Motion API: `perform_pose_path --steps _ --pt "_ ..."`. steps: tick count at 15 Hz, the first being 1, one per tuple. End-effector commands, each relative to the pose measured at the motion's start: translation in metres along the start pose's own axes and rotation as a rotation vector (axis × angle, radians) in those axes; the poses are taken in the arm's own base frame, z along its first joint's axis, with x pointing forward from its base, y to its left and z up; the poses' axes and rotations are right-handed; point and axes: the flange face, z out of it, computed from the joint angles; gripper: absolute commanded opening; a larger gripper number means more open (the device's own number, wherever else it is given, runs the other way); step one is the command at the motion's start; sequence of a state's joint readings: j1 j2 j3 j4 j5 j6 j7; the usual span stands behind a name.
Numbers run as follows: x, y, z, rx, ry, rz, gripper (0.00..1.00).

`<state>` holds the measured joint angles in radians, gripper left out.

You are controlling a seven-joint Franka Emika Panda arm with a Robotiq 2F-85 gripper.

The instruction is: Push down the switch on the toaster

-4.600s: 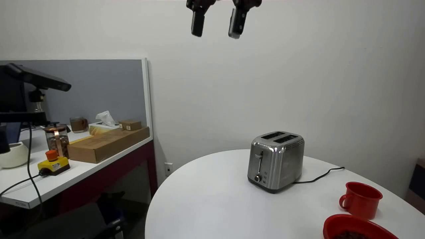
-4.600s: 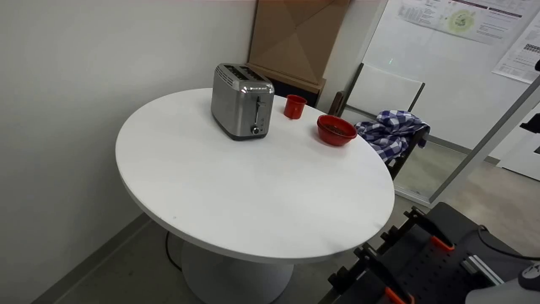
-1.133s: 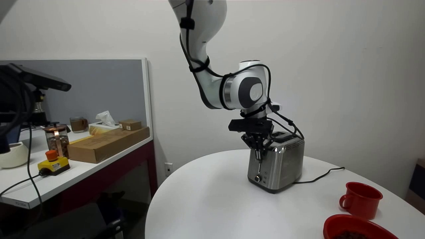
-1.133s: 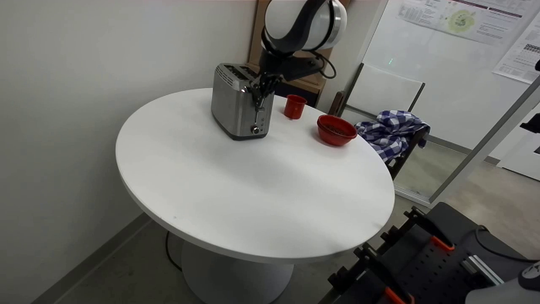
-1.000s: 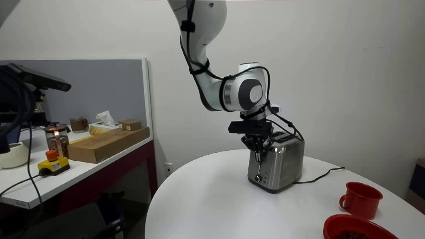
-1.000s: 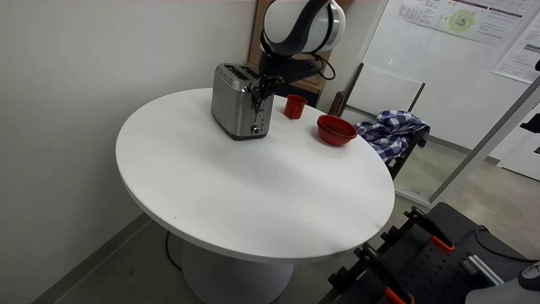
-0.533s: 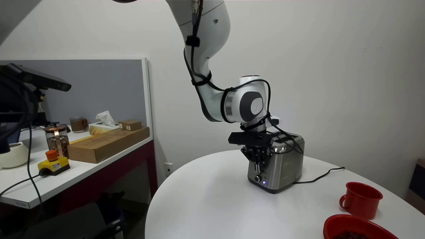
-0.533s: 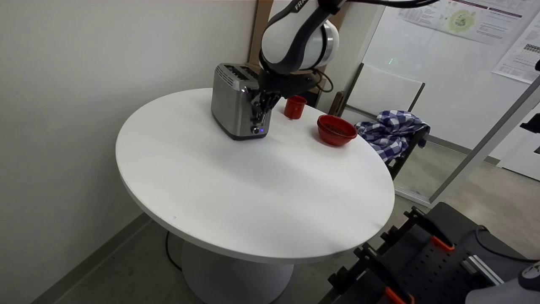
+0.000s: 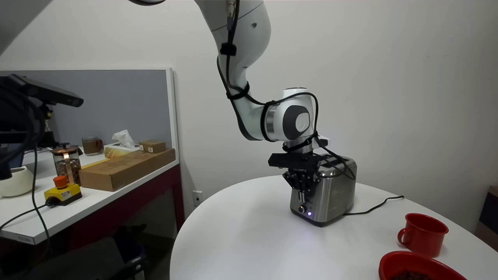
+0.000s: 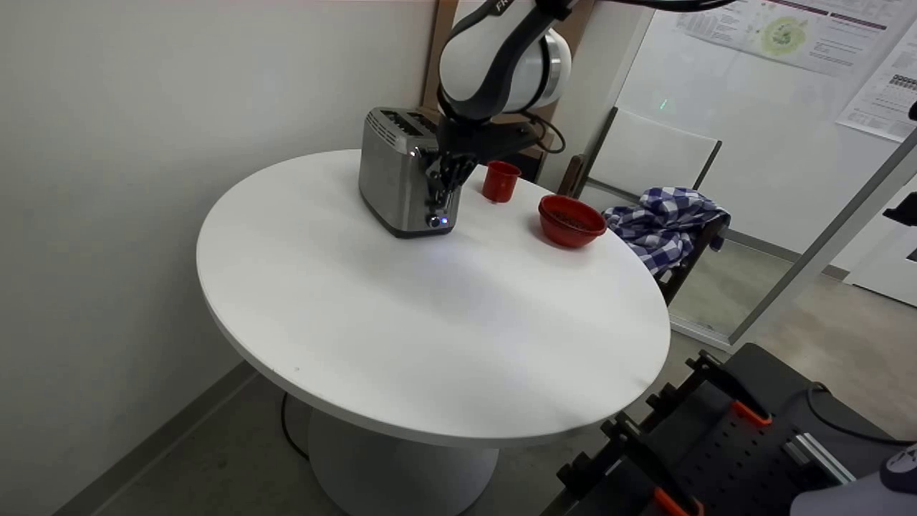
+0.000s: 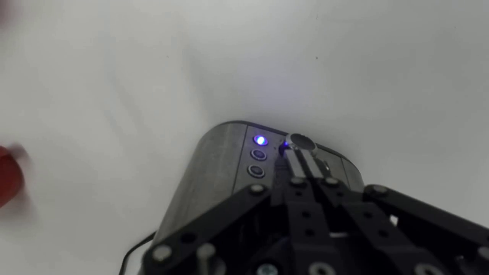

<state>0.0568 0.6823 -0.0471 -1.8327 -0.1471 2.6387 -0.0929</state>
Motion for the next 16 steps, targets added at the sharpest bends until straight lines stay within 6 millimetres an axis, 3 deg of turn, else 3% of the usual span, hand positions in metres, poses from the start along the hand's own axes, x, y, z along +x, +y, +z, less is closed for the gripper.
perform_pose_path --steps 1,3,5,10,16 --pt "0.005 0.001 -0.008 0.045 -0.058 0.051 0.34" --pt "0.005 0.003 -0.023 0.085 -0.087 0.074 0.49" --pt "-0.011 0.006 -0.023 0.145 -0.127 0.107 0.64" --pt "-0.043 0.024 -0.071 0.264 -0.204 0.146 0.98" --pt "-0.098 0.052 -0.156 0.239 -0.237 0.106 1.0"
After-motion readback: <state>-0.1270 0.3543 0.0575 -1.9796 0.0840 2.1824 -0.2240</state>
